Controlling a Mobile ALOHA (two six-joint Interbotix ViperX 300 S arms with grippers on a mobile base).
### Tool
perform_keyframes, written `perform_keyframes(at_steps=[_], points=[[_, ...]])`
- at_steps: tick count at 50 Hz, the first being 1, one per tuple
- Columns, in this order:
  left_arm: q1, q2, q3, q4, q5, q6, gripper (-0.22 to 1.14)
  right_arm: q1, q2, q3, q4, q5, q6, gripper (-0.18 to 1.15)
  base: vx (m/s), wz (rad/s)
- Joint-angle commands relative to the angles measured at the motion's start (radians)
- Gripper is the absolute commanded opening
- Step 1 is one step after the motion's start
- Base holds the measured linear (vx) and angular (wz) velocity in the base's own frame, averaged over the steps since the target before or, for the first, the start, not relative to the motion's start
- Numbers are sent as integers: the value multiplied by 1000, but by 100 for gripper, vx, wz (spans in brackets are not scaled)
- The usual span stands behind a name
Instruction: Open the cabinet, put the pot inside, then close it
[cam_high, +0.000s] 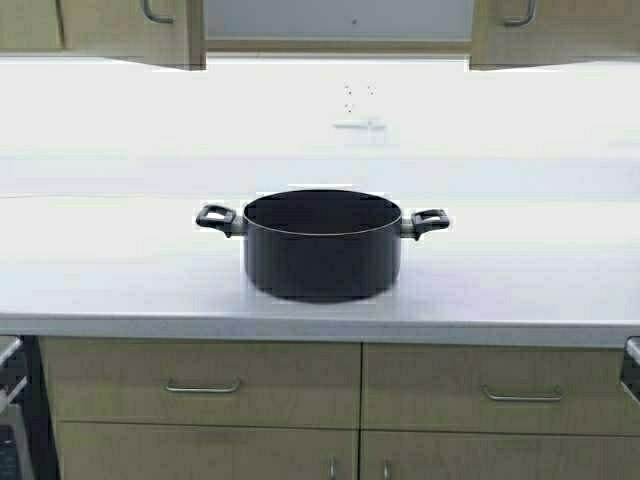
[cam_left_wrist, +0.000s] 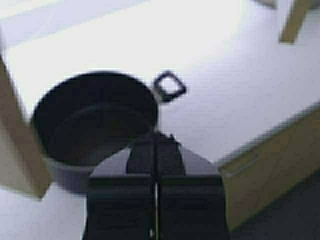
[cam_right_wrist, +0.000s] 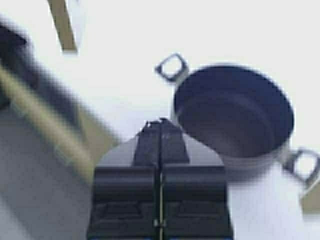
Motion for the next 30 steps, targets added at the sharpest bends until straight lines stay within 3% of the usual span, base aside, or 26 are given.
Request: perform_keyframes(at_steps=[1, 17, 30], points=[[-43, 160, -103, 2, -118, -6, 3, 17, 117, -81, 5, -141, 9, 6, -9, 8], [-54, 546, -403, 2, -302, -37, 3, -21, 426, -322, 3, -291, 8, 5, -5, 4], [66, 704, -558, -8, -336, -97, 3, -83, 607, -459, 3, -284, 9, 5, -2, 1]])
